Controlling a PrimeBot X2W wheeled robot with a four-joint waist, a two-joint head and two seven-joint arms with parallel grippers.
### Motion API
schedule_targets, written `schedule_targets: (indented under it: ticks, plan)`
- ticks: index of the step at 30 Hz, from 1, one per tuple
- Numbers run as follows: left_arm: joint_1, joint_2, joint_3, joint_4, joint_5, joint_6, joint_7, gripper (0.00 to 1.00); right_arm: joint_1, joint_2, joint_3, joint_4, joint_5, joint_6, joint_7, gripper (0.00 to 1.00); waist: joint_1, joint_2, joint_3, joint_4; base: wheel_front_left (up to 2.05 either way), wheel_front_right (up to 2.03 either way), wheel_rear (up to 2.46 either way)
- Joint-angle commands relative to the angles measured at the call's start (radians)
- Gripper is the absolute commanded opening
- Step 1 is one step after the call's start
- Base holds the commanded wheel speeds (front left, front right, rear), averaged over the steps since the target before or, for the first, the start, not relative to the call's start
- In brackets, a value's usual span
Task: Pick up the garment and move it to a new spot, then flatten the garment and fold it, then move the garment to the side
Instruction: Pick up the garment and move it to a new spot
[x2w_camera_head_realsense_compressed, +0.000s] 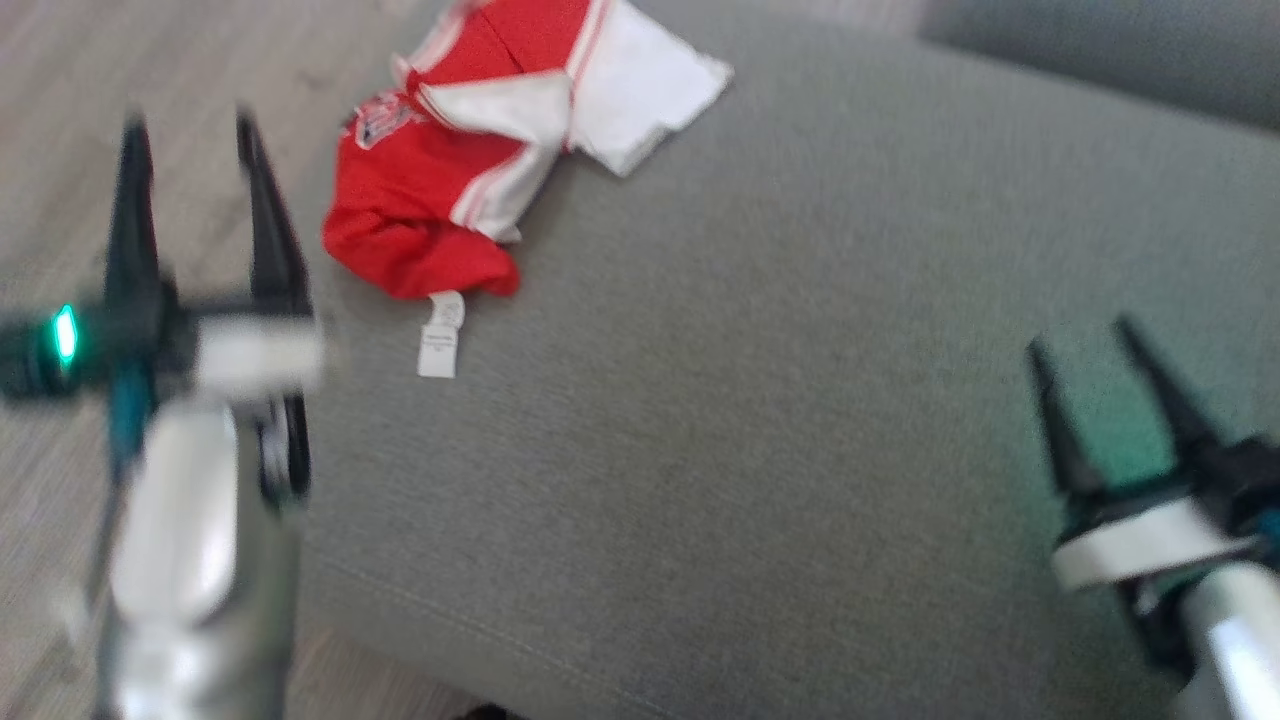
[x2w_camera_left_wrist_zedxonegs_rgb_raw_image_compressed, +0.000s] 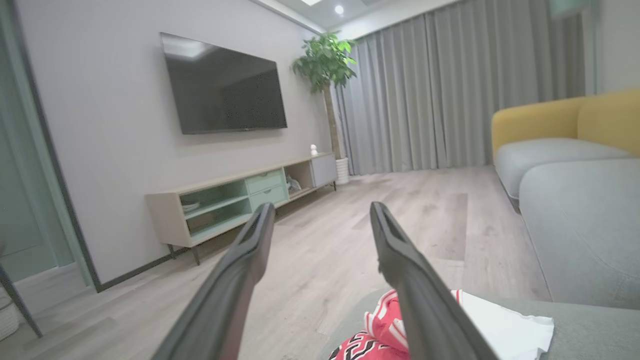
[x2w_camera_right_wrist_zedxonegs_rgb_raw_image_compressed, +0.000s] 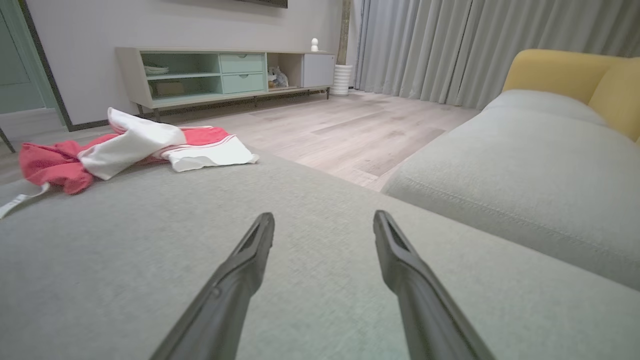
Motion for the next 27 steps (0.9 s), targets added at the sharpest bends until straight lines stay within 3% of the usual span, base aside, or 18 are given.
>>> schedule_targets:
  ticks: [1,8,14,19,26,27]
  plan:
    - [-0.131,0.041,0.025,0.031,0.002,-0.008,0.039,1.00,-0.049,-0.048,0.004,-0.048,-0.011,-0.001,-0.011,1.00,-0.0003,0.0000,0.119,-0.047,0.00,0.00,0.00]
    - [-0.496,0.085,0.073,0.379,-0.092,-0.057,0.254,1.00,-0.158,-0.142,-0.032,-0.098,-0.020,-0.001,-0.011,1.00,-0.0003,0.0000,0.269,-0.131,0.00,0.00,0.00]
    - [-0.636,0.130,0.148,0.677,-0.185,-0.066,0.399,1.00,-0.202,-0.170,-0.009,-0.118,-0.031,-0.001,-0.011,1.00,-0.0003,0.0000,0.342,-0.194,0.00,0.00,0.00]
    - [-0.659,0.156,0.175,0.788,-0.221,-0.083,0.418,1.00,-0.224,-0.172,0.004,-0.122,-0.034,-0.001,-0.011,1.00,-0.0003,0.0000,0.373,-0.223,0.00,0.00,0.00]
    - [-0.690,0.183,0.166,0.893,-0.224,-0.108,0.348,1.00,-0.218,-0.175,-0.029,-0.134,-0.047,-0.001,-0.011,1.00,-0.0003,0.0000,0.419,-0.233,0.00,0.00,0.00]
    - [-0.694,0.188,0.159,0.900,-0.218,-0.112,0.329,0.00,-0.216,-0.175,-0.034,-0.135,-0.049,-0.001,-0.011,1.00,-0.0003,0.0000,0.421,-0.233,0.00,0.00,0.00]
